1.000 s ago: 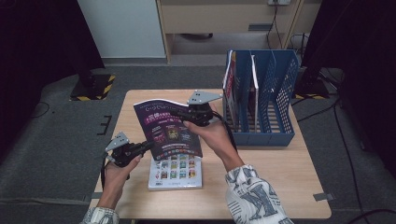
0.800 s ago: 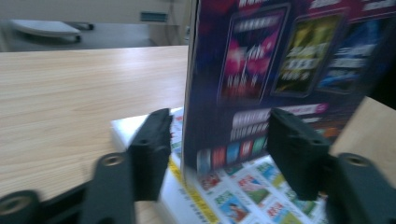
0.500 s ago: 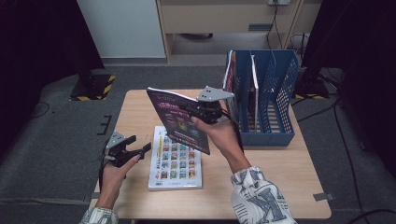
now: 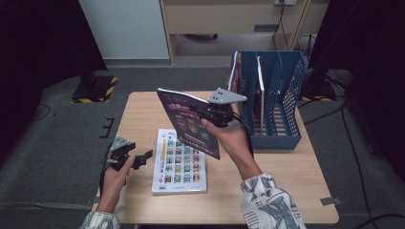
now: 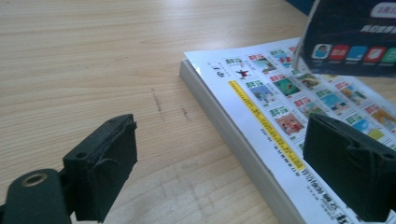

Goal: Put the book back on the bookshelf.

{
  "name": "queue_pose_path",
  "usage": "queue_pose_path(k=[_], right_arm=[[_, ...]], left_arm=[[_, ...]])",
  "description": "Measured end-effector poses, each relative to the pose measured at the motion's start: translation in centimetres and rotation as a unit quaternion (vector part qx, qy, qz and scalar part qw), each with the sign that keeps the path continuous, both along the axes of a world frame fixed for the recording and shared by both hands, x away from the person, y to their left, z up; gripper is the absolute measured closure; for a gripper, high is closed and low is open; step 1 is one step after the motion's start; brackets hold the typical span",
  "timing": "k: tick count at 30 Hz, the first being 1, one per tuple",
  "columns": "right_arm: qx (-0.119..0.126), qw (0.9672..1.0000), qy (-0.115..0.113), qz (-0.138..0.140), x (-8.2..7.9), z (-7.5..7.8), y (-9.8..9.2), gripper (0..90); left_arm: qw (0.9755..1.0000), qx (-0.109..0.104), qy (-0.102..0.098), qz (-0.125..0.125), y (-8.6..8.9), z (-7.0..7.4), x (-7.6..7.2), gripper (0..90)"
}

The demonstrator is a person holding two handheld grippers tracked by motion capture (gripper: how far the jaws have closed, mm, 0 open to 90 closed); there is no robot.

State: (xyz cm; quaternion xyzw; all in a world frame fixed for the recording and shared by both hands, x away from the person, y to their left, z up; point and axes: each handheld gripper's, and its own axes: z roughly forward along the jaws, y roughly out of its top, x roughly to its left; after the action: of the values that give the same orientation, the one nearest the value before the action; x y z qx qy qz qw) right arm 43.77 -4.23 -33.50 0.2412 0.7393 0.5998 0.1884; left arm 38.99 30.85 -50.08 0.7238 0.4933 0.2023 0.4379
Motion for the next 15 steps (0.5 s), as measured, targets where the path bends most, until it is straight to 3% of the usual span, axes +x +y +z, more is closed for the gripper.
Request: queue_pose_path(k=[3, 8, 15], right_arm=[[0.0, 1.0, 0.0, -0.001, -0.2, 0.0, -0.2, 84.3], [0.002, 1.0, 0.001, -0.003, -0.6, 0.0, -0.9, 84.3], [0.014, 0.9998, 0.004, -0.011, -1.2, -0.3, -2.5, 84.3]], left_arm=[[0.9998, 0.017, -0.001, 0.011, 0.2, 0.0, -0.1, 9.1], [0.9997, 0.01, 0.006, 0.022, 0.6, -0.1, 0.0, 8.4], [0.9986, 0.027, 0.017, 0.043, 1.2, -0.6, 0.2, 8.9]])
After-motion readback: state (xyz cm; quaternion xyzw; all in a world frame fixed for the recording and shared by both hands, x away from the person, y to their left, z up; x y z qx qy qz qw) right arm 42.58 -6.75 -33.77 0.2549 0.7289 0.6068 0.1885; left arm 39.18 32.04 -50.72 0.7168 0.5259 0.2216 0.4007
